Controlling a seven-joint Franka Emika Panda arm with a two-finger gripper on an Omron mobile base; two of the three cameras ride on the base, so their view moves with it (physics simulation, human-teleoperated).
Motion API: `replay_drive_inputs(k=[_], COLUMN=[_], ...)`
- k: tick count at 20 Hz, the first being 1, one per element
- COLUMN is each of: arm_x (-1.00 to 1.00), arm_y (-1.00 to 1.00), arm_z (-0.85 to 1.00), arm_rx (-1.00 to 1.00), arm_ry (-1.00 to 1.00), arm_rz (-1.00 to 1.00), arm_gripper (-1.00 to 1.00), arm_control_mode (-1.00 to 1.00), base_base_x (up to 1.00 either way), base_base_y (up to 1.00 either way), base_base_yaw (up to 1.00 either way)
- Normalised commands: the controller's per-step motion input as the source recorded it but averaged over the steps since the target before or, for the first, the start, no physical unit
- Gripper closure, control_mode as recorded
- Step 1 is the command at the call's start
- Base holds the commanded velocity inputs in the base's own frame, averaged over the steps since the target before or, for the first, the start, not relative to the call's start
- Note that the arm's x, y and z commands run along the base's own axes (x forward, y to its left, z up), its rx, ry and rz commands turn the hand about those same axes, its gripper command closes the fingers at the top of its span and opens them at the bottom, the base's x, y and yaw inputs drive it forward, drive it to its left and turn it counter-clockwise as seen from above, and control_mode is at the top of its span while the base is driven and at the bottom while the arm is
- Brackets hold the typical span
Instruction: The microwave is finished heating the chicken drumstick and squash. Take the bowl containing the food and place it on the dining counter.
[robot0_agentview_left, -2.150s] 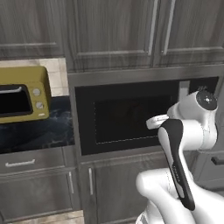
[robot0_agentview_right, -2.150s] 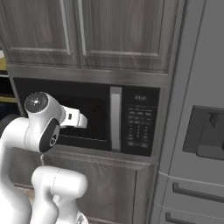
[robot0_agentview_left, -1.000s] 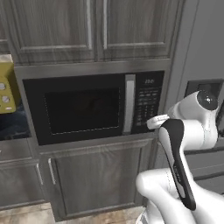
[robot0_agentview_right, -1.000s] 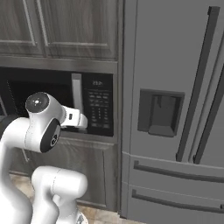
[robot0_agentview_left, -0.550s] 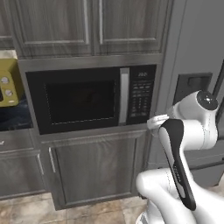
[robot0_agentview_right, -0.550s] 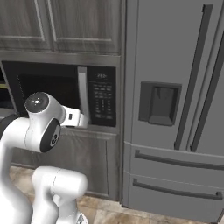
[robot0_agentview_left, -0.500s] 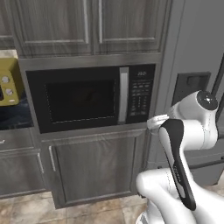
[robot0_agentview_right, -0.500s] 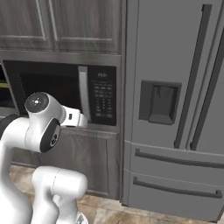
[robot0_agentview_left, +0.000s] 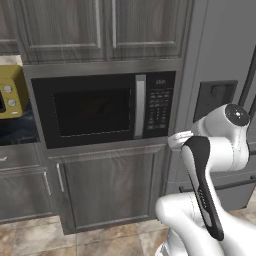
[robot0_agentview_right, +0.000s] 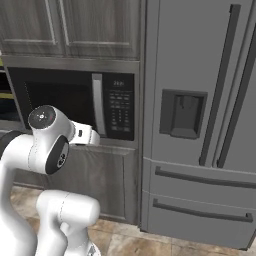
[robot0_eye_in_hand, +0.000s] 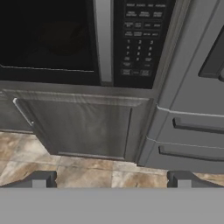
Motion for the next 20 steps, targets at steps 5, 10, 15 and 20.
replay_drive_inputs(k=[5,10,15,20], arm_x=[0.00,0.00,0.20,0.43], arm_y=[0.00,0.00,0.00,0.06], arm_z=[0.00,0.00,0.24,0.47], arm_rx=[0.00,0.00,0.02,0.04], arm_ry=[0.00,0.00,0.00,-0.01], arm_rz=[0.00,0.00,-0.01,-0.04], arm_gripper=[-1.00,-1.00,-1.00,-1.00], arm_control_mode=[-1.00,-1.00,-1.00,-1.00], base_base_x=[0.00,0.00,0.00,0.00], base_base_y=[0.02,0.00,0.00,0.00], base_base_yaw=[0.00,0.00,0.00,0.00])
